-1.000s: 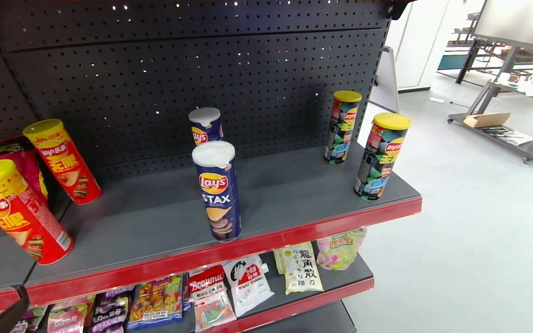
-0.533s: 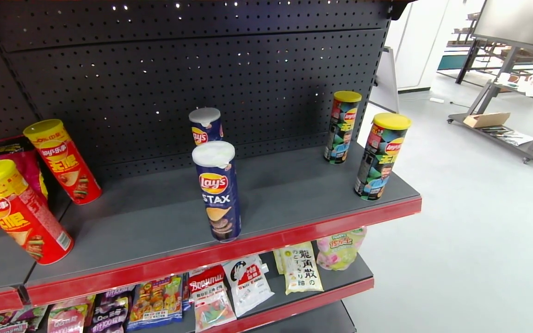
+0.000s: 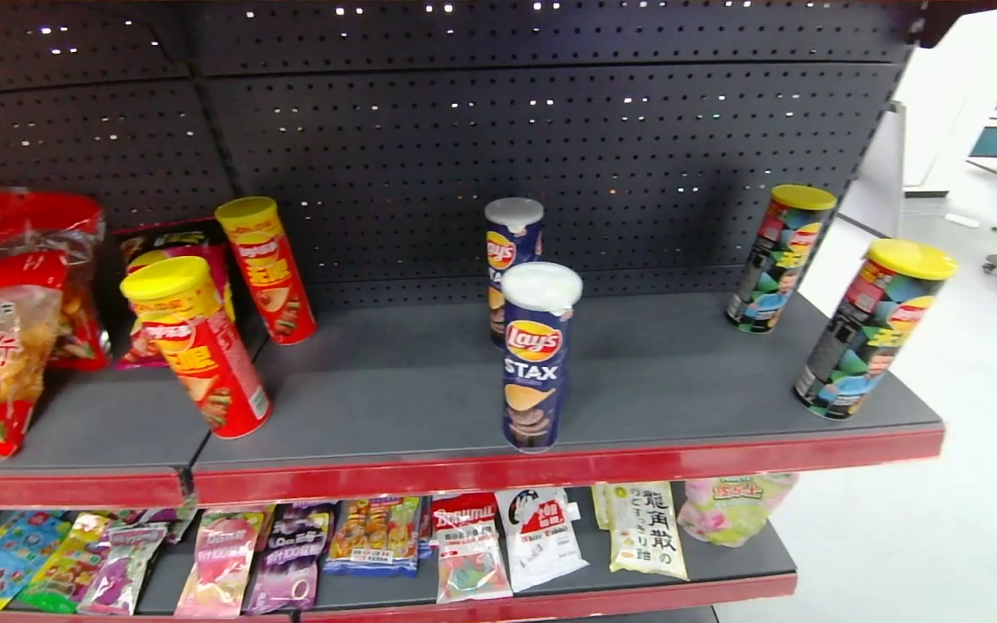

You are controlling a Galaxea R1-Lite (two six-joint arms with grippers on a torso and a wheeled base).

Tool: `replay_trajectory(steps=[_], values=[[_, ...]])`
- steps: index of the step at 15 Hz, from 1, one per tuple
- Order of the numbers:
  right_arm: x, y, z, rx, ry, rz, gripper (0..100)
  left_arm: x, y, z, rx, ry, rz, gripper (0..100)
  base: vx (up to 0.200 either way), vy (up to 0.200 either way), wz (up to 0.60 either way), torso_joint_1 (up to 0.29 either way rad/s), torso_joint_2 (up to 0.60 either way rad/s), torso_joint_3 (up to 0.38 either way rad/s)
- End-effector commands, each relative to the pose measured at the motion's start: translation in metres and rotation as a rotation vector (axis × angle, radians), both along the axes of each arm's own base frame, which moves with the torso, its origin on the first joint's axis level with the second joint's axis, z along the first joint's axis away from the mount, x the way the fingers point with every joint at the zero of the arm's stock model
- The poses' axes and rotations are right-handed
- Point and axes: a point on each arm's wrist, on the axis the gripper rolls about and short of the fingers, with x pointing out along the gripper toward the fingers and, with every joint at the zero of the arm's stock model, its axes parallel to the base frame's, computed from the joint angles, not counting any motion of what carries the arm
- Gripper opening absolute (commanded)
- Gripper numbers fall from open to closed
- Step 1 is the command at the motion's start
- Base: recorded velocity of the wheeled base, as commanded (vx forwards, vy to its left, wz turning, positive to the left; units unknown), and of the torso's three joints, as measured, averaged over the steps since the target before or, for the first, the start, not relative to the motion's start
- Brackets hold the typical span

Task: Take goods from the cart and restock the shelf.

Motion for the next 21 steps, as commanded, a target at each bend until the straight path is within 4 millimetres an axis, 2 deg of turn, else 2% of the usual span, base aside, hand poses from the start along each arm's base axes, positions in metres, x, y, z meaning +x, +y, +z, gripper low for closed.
replay_trajectory(steps=[1,5,7,8,9,10,11,13,15,17,21], values=[[0.000,0.000,0.000,-0.001,0.001,0.000,100,0.003,0.000,-0.005,0.000,0.015,-0.001,100,0.000,0.000,0.00,0.000,0.00,0.000],[0.000,0.000,0.000,-0.004,0.001,0.010,100,0.015,-0.001,-0.023,-0.003,-0.025,0.002,100,0.000,0.000,0.00,0.000,0.00,0.000],[0.000,0.002,0.001,-0.003,-0.007,0.075,100,0.019,-0.002,-0.027,-0.010,-0.080,-0.013,100,0.000,0.000,0.00,0.000,0.00,0.000],[-0.004,0.003,0.027,0.023,-0.060,0.148,100,0.019,-0.002,-0.028,-0.013,-0.081,-0.013,100,0.000,0.000,0.00,0.000,0.00,0.000],[0.007,0.003,0.091,0.142,-0.037,0.215,100,0.019,-0.002,-0.028,-0.040,-0.079,-0.009,100,0.000,0.000,0.00,0.000,0.00,0.000],[0.018,0.003,0.123,0.220,-0.032,0.212,100,0.019,-0.002,-0.028,-0.059,-0.082,-0.009,100,0.000,0.000,0.00,0.000,0.00,0.000],[0.039,0.006,0.163,0.211,-0.014,0.287,100,0.019,-0.002,-0.029,-0.073,-0.080,-0.011,100,0.000,0.000,0.00,0.000,0.00,0.000],[0.060,0.013,0.158,0.020,0.069,0.479,100,0.020,-0.002,-0.029,-0.076,-0.081,-0.009,100,0.000,0.000,0.00,0.000,0.00,0.000],[0.087,0.019,0.140,-0.044,0.205,0.518,100,0.020,-0.002,-0.030,-0.079,-0.078,-0.025,100,0.000,0.000,0.00,0.000,0.00,0.000],[0.096,0.027,0.129,-0.092,0.267,0.609,100,0.020,-0.003,-0.034,-0.046,-0.043,-0.069,100,0.000,0.000,0.00,0.000,0.00,0.000],[0.110,0.030,0.116,-0.089,0.371,0.578,100,0.020,-0.003,-0.035,-0.045,-0.038,-0.074,100,0.000,0.000,0.00,0.000,0.00,0.000]])
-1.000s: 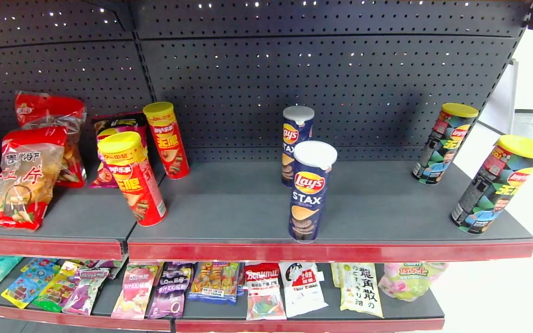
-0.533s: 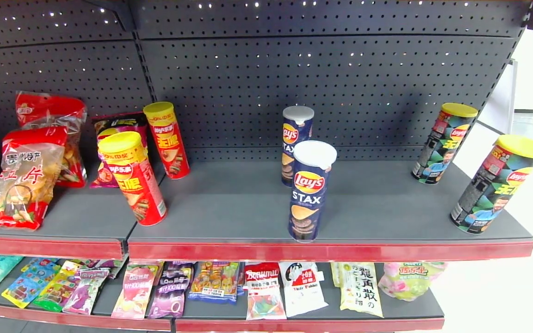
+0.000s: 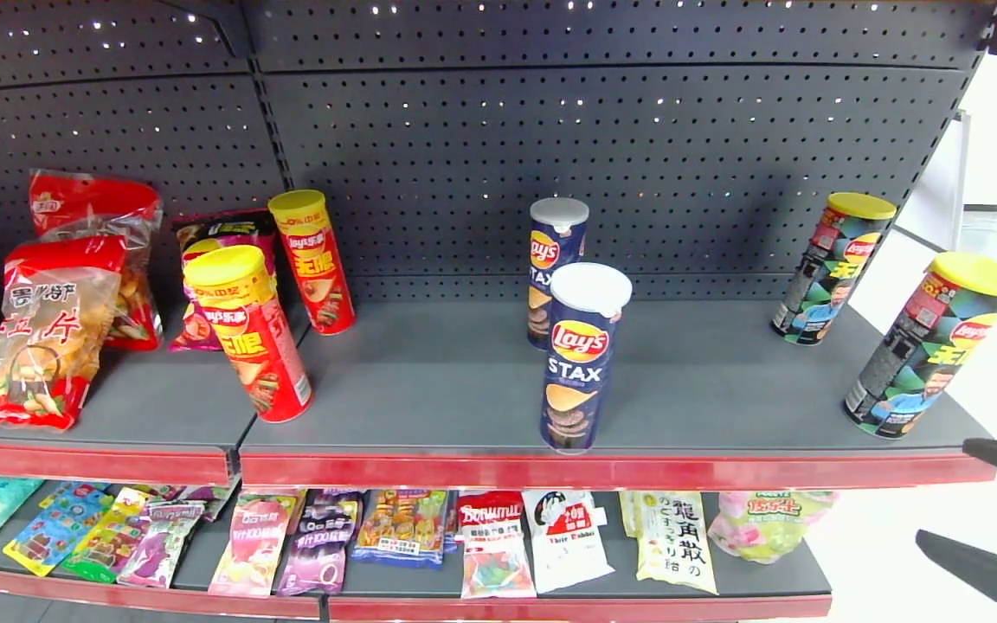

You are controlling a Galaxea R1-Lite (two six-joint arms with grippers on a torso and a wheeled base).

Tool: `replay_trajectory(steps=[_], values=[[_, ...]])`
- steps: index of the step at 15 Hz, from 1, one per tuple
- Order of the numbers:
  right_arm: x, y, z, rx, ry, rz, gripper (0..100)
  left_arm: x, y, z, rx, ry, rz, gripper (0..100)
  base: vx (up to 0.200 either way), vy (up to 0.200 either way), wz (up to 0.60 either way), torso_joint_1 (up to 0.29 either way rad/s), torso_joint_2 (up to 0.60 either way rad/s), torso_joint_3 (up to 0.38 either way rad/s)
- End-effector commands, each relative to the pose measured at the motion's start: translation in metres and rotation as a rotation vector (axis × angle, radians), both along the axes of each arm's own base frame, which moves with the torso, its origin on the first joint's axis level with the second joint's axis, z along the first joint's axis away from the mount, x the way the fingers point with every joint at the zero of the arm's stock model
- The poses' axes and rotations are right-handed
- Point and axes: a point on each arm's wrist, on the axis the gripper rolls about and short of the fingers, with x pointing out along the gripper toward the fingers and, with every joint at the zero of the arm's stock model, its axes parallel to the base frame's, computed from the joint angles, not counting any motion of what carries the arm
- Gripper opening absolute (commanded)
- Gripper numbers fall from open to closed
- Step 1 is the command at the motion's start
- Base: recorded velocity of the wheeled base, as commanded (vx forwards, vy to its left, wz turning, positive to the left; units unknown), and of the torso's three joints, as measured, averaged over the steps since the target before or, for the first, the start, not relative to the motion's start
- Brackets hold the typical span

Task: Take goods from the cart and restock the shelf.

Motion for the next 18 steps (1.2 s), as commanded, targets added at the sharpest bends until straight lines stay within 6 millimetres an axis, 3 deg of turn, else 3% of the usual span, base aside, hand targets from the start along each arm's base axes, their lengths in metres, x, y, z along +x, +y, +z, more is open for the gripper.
replay_trajectory(steps=[1,9,11,18], values=[[0.018,0.004,-0.011,-0.050,0.095,-0.055,100,0.000,0.000,0.000,0.001,0.003,0.002,100,0.000,0.000,0.00,0.000,0.00,0.000],[0.074,0.017,-0.019,-0.150,0.240,-0.146,100,0.000,0.000,0.000,0.001,0.001,0.002,100,0.000,0.000,0.00,0.000,0.00,0.000],[0.101,0.023,-0.019,-0.201,0.268,-0.227,100,0.000,0.000,0.000,0.001,0.003,0.002,100,0.000,0.000,0.00,0.000,0.00,0.000],[0.148,0.068,-0.045,-0.242,0.242,-0.099,100,0.000,0.000,0.000,0.001,0.000,0.002,100,0.000,0.000,0.00,0.000,0.00,0.000]])
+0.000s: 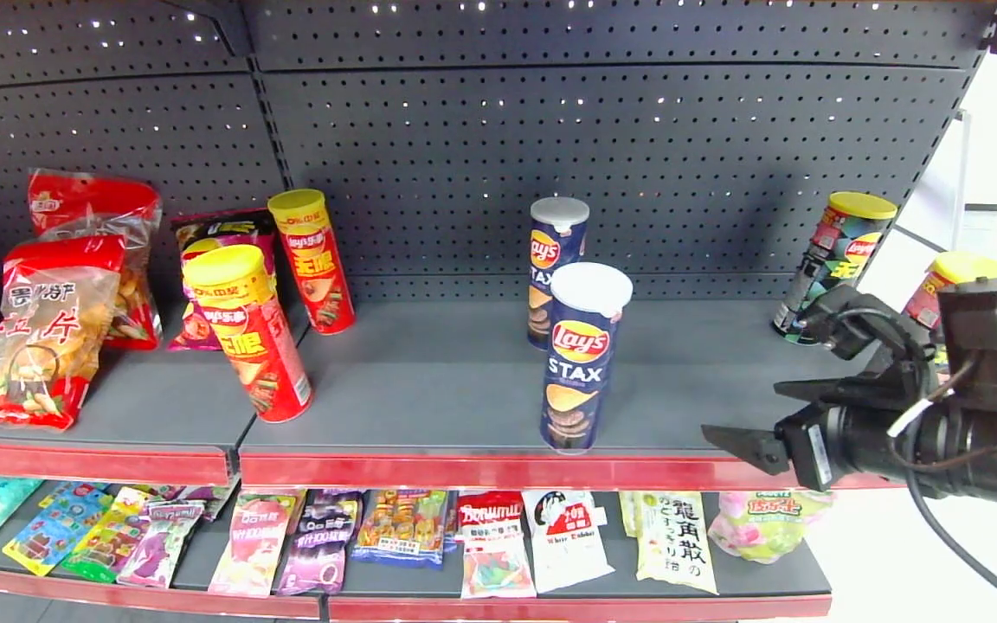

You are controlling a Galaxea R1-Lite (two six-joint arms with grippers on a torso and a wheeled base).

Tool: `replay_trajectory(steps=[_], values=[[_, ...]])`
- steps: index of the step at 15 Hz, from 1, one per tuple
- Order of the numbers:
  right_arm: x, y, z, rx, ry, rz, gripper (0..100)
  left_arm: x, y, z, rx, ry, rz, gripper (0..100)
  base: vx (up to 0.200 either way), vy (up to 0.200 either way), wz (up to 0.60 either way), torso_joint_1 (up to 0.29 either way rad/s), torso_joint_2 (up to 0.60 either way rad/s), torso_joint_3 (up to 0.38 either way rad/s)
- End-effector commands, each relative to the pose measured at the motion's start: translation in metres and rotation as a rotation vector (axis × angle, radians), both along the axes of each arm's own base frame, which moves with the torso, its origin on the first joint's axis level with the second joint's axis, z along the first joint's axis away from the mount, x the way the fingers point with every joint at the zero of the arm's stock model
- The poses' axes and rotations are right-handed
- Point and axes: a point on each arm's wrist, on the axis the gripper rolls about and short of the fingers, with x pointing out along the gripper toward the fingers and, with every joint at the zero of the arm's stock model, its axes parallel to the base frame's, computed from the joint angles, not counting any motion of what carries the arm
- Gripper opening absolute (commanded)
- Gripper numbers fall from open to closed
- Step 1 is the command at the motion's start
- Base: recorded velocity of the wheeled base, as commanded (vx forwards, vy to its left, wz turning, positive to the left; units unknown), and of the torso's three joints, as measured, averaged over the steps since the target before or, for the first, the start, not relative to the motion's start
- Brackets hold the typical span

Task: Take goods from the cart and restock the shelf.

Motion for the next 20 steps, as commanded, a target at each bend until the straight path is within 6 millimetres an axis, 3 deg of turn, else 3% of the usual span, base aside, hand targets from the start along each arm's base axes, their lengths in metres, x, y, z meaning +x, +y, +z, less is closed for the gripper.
replay_trajectory(steps=[1,9,20], values=[[0.014,0.010,-0.018,-0.047,0.053,0.024,100,0.000,0.000,0.000,0.000,0.003,0.001,100,0.000,0.000,0.00,0.000,0.00,0.000],[0.052,0.028,-0.023,-0.099,0.043,0.052,100,0.000,0.000,0.000,0.000,0.003,0.001,100,0.000,0.000,0.00,0.000,0.00,0.000],[0.081,0.056,-0.048,-0.144,0.081,0.113,100,0.000,0.000,0.000,0.000,0.003,0.001,100,0.000,0.000,0.00,0.000,0.00,0.000]])
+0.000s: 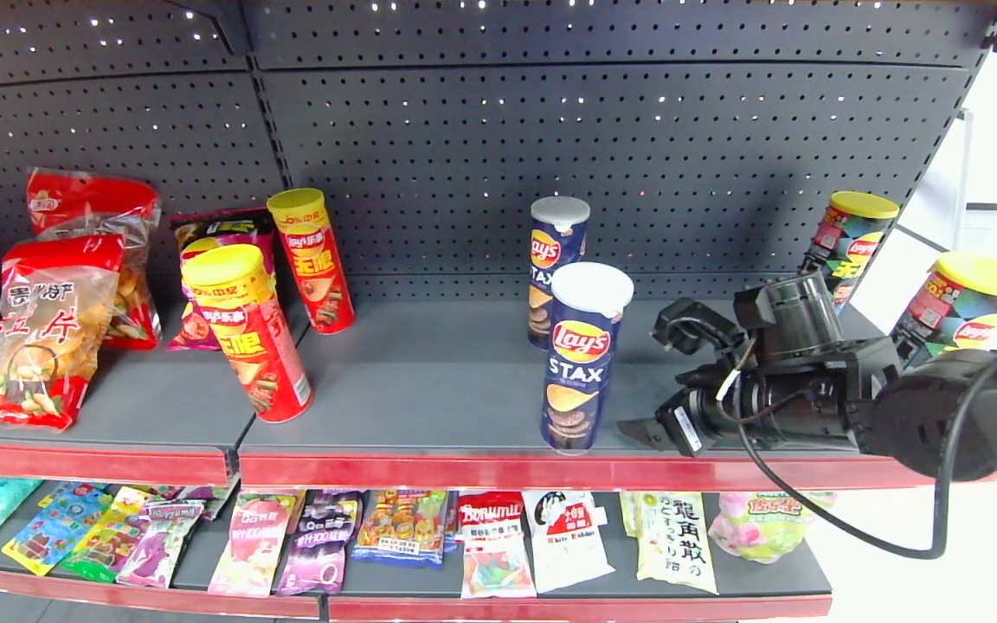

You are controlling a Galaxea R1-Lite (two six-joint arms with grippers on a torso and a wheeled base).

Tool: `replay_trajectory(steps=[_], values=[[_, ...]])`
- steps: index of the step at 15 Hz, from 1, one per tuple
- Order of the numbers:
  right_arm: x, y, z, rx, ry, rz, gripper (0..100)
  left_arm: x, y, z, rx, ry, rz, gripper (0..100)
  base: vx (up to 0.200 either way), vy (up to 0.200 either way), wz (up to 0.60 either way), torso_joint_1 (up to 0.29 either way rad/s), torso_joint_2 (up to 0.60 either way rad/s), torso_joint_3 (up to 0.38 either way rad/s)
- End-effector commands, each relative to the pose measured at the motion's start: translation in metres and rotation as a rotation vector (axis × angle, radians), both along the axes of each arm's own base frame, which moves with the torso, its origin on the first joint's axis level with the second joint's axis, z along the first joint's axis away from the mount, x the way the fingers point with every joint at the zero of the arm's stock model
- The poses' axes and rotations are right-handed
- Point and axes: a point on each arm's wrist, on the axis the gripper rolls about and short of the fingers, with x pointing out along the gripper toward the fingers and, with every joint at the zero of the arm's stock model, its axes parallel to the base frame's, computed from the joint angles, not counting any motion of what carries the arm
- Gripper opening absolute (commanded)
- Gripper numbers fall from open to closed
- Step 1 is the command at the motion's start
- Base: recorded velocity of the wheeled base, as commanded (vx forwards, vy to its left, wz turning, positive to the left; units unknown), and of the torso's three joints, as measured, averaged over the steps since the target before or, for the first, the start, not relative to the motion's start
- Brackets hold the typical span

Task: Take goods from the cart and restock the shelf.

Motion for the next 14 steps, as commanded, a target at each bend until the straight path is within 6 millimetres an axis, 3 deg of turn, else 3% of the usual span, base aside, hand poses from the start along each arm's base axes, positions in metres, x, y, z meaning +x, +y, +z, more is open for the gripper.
replay_trajectory(steps=[1,14], values=[[0.005,0.009,-0.008,-0.006,0.013,0.018,100,0.000,0.000,0.000,-0.001,0.002,0.001,100,0.000,0.000,0.00,0.000,0.00,0.000],[0.019,0.016,-0.016,-0.021,0.011,0.002,100,0.000,0.000,0.000,-0.001,0.002,0.001,100,0.000,0.000,0.00,0.000,0.00,0.000]])
